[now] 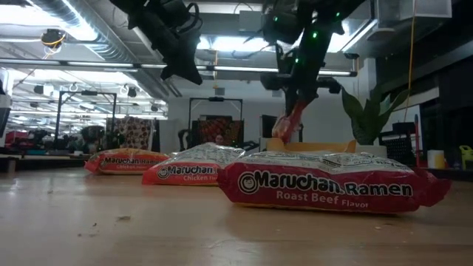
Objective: Sort Maruchan noodles
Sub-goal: Put the red noodle pack into the yellow bin
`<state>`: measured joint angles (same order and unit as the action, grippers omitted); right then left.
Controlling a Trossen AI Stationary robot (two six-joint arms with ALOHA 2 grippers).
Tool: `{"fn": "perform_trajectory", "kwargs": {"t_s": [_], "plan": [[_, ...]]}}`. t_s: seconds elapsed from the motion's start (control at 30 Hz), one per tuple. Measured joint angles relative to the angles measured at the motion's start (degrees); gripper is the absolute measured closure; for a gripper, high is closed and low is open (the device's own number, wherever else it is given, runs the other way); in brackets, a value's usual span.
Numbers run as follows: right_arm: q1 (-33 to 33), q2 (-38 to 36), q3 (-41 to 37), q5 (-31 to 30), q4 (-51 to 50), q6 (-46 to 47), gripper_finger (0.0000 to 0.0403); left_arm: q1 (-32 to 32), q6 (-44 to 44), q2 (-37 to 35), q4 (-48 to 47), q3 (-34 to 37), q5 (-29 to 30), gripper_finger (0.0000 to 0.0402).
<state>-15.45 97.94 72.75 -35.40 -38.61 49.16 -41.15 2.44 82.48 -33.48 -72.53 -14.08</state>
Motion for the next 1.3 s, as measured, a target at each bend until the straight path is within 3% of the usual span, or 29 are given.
{"fn": "perform_trajectory", "kwargs": {"t_s": [0.87, 1.3], "plan": [[-1.9, 6.5, -0.1, 8.5, 4.1, -10.1, 0.0352, 0.0, 0.2, 0.0, 0.4, 0.0, 0.0, 0.0401], [-1.9, 6.5, -0.1, 16.4, 8.4, -16.3, 0.0236, 0.0, 0.0, 0.1, 1.1, 0.0, -0.1, 0.0401]]}}
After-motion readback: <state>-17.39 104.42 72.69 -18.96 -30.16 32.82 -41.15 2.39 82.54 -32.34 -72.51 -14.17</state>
